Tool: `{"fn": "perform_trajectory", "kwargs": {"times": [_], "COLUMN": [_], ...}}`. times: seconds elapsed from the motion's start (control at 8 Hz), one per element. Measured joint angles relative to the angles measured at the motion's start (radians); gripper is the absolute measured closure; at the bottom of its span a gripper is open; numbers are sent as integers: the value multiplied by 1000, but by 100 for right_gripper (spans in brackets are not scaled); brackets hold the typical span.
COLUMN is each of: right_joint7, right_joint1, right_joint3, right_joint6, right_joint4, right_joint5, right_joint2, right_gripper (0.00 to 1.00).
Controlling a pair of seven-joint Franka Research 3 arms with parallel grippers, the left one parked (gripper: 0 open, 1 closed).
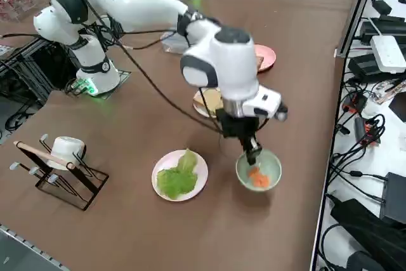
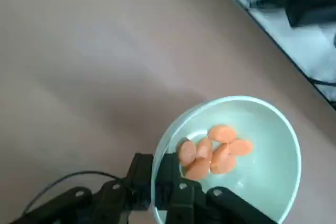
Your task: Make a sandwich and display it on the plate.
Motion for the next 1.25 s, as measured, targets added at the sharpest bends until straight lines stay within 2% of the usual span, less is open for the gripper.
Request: {"fn": "perform_trajectory", "kwargs": {"times": [0.38,0.62,0.75,1.25], "right_joint7": [203,324,350,368], "right_joint1": [7,11,12,7], "right_joint3": [117,181,192,194], "right_joint6": [-263,-302,-300,-261], "right_joint4": [-20,-99,-153,-358], "right_joint5": [114,204,288,582], "right_joint2": [-115,-150,-164,-199], "right_gripper": [95,95,95,95]}}
